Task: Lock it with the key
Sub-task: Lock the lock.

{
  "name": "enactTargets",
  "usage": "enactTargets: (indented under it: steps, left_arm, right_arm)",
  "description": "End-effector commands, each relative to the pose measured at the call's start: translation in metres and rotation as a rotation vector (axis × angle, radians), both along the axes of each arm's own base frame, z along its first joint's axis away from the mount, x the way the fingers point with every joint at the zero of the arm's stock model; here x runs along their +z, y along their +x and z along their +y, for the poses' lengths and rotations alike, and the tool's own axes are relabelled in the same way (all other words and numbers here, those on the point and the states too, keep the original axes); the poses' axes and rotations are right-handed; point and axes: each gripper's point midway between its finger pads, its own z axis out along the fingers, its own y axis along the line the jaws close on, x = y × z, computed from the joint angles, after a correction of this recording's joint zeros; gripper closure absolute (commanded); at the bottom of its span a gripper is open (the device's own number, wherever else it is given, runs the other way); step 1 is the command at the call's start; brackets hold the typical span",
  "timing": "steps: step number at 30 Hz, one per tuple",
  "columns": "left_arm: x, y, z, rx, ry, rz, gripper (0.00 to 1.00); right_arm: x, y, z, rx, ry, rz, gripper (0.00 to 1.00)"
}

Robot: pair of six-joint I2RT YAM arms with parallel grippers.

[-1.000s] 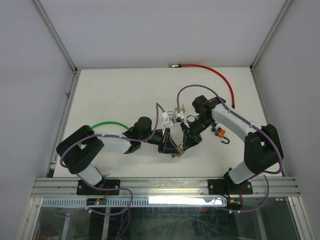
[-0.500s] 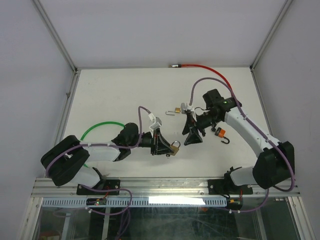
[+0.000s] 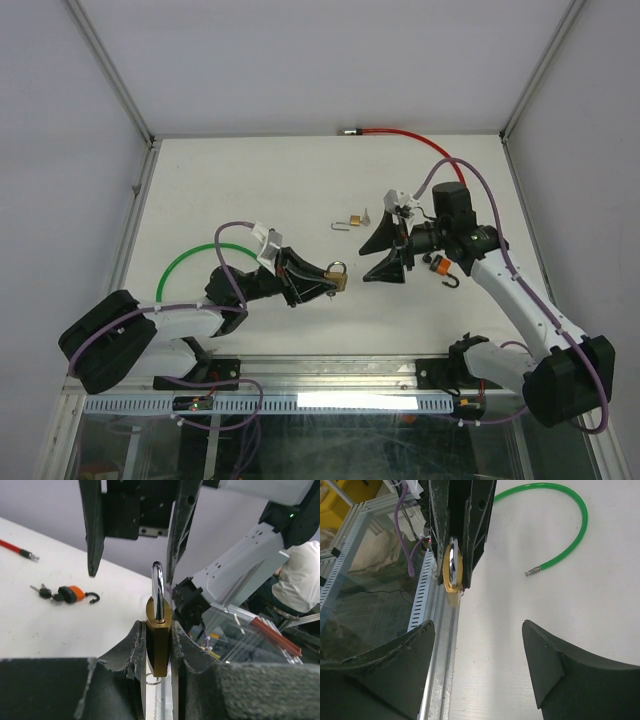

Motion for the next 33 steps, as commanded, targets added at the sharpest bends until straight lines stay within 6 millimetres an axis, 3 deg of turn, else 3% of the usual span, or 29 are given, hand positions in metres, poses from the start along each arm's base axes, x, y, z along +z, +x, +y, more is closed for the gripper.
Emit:
enactTargets:
  steps: [1,4,12,22,23,24,33]
  left_arm:
    - [0.054,-0.004,0.013,0.015,-0.213,-0.068,1.0]
    - [0.053,-0.001,0.008,0.005,-0.214,-0.047,1.0]
    - [0.042,0.007,-0.004,0.014,-0.195,-0.018,1.0]
    - [0.03,0.013,0.009,0.122,-0.14,-0.079,1.0]
    - [0.028,0.015,0.011,0.141,-0.128,-0.092,1.0]
    - [0.026,0.017,0.012,0.159,-0.116,-0.097,1.0]
    - [0.021,0.023,0.025,0.252,-0.096,-0.15,1.0]
  right_arm:
    - [0.018,-0.001,0.008,0.028,0.115,0.022,0.28]
    - [0.005,-0.001,0.008,0.006,0.119,0.055,0.31]
    - [-0.002,-0.006,0.011,0.024,0.123,0.043,0.31]
    - [0.01,-0.004,0.013,0.035,0.132,0.061,0.33]
    - [-0.011,0.063,0.009,-0.256,0.04,-0.214,0.15]
    - [-0.012,0.077,0.006,-0.33,0.036,-0.243,0.11]
    - [-0.015,0.092,0.003,-0.429,0.056,-0.259,0.07]
